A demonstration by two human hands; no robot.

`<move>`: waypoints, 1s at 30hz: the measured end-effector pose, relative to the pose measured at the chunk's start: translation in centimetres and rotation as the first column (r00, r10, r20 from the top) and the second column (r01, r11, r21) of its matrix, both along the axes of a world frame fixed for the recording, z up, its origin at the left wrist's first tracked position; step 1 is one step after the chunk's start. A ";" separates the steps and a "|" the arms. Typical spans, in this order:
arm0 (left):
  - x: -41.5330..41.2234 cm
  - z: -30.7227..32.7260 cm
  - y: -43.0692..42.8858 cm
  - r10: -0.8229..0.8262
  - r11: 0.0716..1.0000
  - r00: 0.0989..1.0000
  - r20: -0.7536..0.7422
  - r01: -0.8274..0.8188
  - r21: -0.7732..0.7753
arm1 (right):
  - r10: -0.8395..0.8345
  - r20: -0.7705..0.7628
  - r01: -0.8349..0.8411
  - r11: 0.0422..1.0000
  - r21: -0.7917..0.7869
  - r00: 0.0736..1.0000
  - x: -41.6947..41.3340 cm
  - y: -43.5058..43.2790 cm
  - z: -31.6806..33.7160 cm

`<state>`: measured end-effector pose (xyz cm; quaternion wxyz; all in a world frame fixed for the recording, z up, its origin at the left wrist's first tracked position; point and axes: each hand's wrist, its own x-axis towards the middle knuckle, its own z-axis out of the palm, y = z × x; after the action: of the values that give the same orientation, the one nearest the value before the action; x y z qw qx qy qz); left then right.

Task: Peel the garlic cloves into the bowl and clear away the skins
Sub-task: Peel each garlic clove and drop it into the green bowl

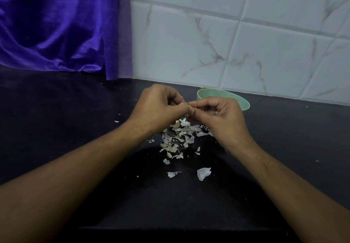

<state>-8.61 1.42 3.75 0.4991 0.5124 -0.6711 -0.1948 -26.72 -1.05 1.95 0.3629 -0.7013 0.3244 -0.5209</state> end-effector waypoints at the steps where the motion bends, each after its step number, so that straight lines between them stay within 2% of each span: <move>1: 0.0 0.1 0.0 0.002 1.000 1.000 -0.007 -0.002 0.008 | 0.017 0.037 -0.018 0.999 0.027 0.999 0.1 0.0 0.1; 6: 0.2 0.2 -0.5 -0.017 0.998 0.993 -0.118 0.025 0.065 | 0.079 0.216 -0.110 0.985 0.134 0.973 0.7 0.3 0.4; 13: 0.5 -0.3 -0.6 -0.013 0.996 0.997 0.078 0.006 0.089 | 0.099 0.369 -0.209 0.939 0.271 0.924 0.6 0.0 0.9; 20: 1.1 0.0 -0.6 0.001 0.999 0.986 0.168 -0.007 0.033 | 0.070 0.263 -0.136 0.961 0.241 0.962 0.6 0.0 0.6; 30: 1.3 0.4 -0.7 -0.136 0.981 0.983 -0.121 0.151 0.118 | 0.102 0.149 -0.121 0.985 0.126 0.984 0.4 0.3 0.5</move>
<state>-7.35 0.69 4.15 0.4871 0.4815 -0.6634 -0.3012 -26.28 -0.79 2.48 0.4603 -0.6533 0.2924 -0.5252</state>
